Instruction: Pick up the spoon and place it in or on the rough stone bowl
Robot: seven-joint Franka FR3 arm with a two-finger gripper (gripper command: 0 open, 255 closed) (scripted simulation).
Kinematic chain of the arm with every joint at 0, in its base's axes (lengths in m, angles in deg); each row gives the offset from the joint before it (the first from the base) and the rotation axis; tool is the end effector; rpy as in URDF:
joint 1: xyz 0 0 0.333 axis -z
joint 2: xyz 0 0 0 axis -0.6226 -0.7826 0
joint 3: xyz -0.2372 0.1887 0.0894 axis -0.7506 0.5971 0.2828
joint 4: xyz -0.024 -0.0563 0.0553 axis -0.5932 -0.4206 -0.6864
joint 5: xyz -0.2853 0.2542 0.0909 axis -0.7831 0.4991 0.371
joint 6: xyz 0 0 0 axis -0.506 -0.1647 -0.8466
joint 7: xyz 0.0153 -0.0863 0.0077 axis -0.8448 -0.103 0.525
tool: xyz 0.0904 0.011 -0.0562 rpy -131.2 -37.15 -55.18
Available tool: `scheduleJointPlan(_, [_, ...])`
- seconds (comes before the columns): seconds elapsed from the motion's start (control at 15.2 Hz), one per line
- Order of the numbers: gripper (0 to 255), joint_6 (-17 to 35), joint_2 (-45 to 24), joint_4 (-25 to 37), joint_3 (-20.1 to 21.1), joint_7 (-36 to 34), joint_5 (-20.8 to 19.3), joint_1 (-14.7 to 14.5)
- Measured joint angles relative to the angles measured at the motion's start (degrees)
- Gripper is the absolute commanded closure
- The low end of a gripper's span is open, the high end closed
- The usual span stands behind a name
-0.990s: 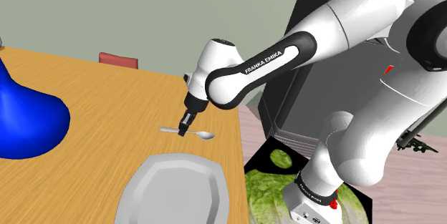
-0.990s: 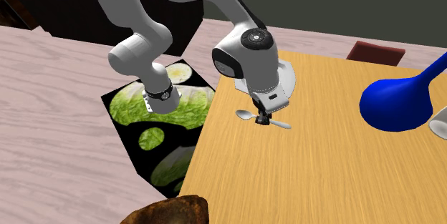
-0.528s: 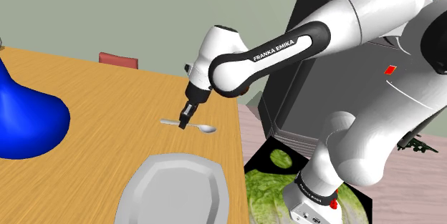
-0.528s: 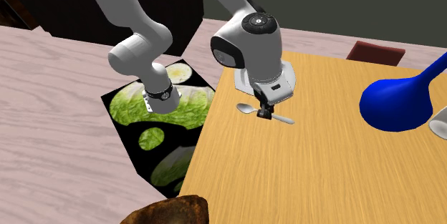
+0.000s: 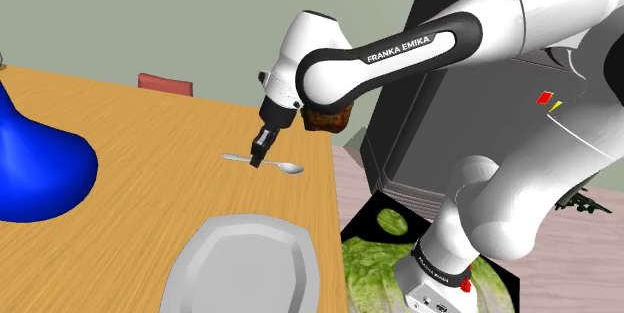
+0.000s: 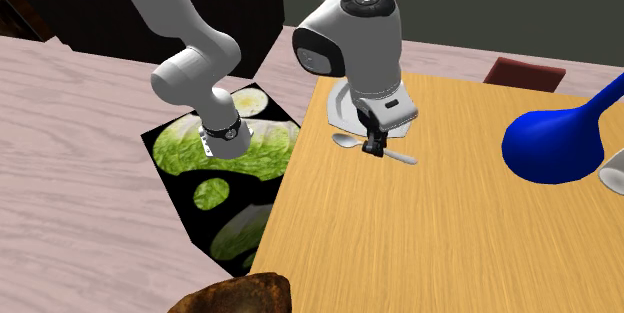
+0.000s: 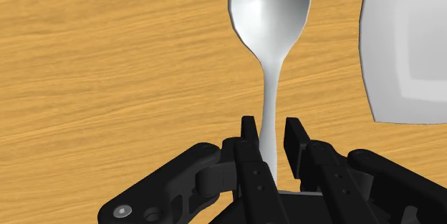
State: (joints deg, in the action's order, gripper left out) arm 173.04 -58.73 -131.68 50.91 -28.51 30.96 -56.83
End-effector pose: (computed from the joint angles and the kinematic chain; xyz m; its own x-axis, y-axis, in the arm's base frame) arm 0.4300 0.1905 0.4227 0.8830 0.4132 0.2226 0.4455 -0.8871 -0.1209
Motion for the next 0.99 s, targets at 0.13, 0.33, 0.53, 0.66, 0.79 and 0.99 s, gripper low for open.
scheduleJointPlan(0.13, [255,-1.55,0.90,0.66,-0.04,-0.27,-0.21,0.08])
scheduleJointPlan(0.33, [255,-3.99,1.83,2.16,-0.17,-0.60,-0.58,0.26])
scheduleJointPlan(0.53, [255,-6.37,2.47,3.93,-0.21,-1.05,-0.92,0.37])
scheduleJointPlan(0.66, [255,-8.18,3.12,5.12,-0.24,-1.40,-1.15,0.44])
scheduleJointPlan(0.79, [255,-9.74,3.82,6.00,-0.20,-1.77,-1.31,0.45])
scheduleJointPlan(0.99, [255,-12.06,4.40,7.75,-0.28,-2.11,-1.57,0.54])
